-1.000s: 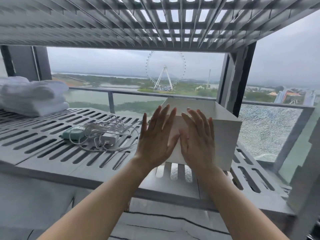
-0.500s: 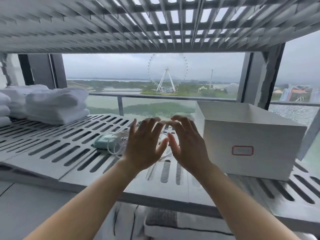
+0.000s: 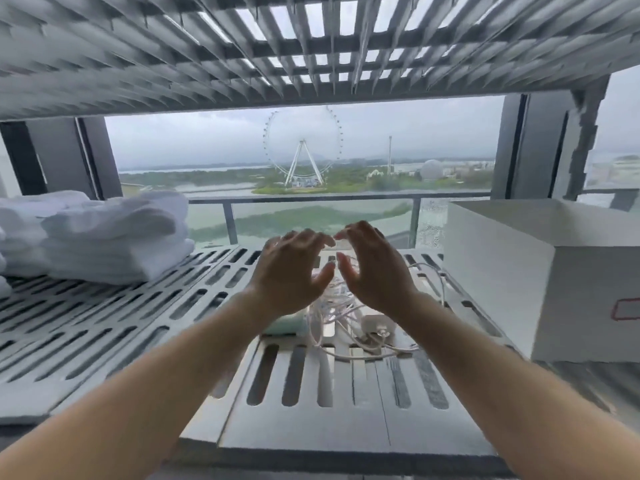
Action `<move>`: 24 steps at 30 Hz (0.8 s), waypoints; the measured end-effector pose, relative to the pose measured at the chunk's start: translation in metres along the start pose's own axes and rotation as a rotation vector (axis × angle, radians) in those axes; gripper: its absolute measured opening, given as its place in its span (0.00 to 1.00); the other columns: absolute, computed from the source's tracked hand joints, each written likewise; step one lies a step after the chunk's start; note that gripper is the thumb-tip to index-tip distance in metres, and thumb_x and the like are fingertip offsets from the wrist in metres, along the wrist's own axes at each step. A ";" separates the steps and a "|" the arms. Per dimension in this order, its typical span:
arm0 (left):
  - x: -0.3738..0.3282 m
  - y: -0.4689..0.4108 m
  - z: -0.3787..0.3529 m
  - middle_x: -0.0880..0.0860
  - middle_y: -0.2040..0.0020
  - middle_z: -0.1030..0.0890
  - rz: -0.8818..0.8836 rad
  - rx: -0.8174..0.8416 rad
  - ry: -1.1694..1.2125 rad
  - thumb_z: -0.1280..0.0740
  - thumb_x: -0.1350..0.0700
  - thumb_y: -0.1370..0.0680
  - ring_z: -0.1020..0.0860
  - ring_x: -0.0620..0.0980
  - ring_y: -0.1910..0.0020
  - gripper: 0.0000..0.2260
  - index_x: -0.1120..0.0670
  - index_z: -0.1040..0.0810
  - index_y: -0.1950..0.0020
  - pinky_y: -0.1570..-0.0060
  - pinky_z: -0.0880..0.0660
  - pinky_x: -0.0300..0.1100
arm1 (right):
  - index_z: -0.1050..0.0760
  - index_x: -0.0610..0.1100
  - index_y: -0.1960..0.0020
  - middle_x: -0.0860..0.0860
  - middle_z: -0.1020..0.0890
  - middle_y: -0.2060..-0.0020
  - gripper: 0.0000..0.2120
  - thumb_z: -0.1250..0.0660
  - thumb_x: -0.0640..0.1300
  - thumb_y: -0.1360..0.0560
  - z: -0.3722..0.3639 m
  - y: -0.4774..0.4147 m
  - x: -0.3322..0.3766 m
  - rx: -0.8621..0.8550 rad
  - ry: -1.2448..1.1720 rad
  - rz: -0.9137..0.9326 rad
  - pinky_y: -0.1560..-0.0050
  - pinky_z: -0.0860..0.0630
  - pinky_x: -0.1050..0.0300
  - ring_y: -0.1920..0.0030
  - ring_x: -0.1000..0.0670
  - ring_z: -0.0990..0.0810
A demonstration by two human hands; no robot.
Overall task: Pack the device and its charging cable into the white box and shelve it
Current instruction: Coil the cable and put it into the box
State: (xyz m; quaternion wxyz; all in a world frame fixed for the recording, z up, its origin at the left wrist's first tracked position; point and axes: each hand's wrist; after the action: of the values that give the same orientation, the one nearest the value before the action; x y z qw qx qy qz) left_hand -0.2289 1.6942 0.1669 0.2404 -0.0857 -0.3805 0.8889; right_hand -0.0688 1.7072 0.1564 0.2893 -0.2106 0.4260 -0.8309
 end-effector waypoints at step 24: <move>0.049 0.024 -0.037 0.47 0.45 0.20 -0.056 0.399 0.405 0.39 0.48 0.22 0.22 0.46 0.49 0.14 0.51 0.20 0.43 0.47 0.25 0.44 | 0.19 0.48 0.53 0.54 0.18 0.56 0.07 0.31 0.46 0.30 -0.010 0.019 -0.028 0.443 -0.241 -0.280 0.49 0.23 0.53 0.54 0.56 0.22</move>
State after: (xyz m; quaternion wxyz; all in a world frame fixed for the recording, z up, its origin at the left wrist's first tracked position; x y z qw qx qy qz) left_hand -0.2679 1.7277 0.1260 0.3483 -0.2019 -0.1446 0.9039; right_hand -0.0483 1.7223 0.1326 0.2595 -0.2962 0.1633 -0.9046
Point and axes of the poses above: each hand's wrist, its own y-axis away from the middle knuckle, its own z-axis out of the back of the hand, x = y × z
